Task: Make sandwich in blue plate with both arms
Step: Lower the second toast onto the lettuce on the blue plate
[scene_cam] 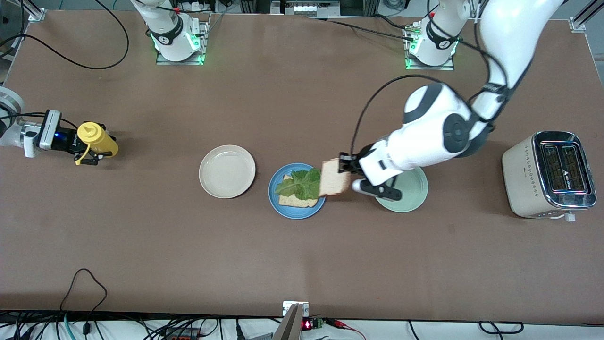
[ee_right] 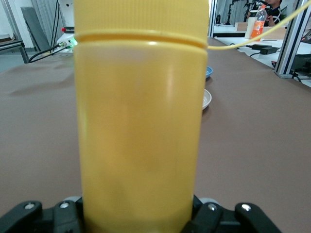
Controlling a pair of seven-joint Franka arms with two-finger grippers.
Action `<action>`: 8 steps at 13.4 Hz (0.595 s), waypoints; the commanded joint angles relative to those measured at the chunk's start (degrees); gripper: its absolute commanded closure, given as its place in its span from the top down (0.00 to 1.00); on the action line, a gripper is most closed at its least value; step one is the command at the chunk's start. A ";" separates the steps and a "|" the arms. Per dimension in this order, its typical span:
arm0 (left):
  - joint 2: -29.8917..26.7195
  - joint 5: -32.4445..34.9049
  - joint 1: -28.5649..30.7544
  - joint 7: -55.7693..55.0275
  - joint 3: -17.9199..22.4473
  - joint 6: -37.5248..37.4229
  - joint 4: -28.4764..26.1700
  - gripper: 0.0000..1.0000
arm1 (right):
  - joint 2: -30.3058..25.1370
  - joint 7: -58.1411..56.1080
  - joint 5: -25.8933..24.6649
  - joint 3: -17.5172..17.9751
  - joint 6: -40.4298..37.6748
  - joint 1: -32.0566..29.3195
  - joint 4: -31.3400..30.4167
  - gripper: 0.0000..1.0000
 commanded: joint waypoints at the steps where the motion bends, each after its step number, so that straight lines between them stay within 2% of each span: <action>1: 4.43 -1.10 -3.33 -4.32 -0.03 8.59 1.44 0.01 | 5.18 -1.21 1.14 1.23 -3.26 -1.52 5.51 0.01; 6: 9.44 -1.10 -6.86 -7.85 0.14 18.45 1.17 0.01 | 10.20 -1.56 1.13 1.23 -5.02 -2.22 9.56 0.05; 7: 10.06 -1.10 -7.55 -7.85 0.23 19.16 1.09 0.01 | 10.64 -1.47 1.05 1.23 -5.02 -2.31 9.65 0.10; 8: 10.33 -1.10 -7.65 -7.77 0.23 20.65 0.04 0.01 | 10.91 -1.47 1.05 1.23 -5.02 -2.57 9.65 0.19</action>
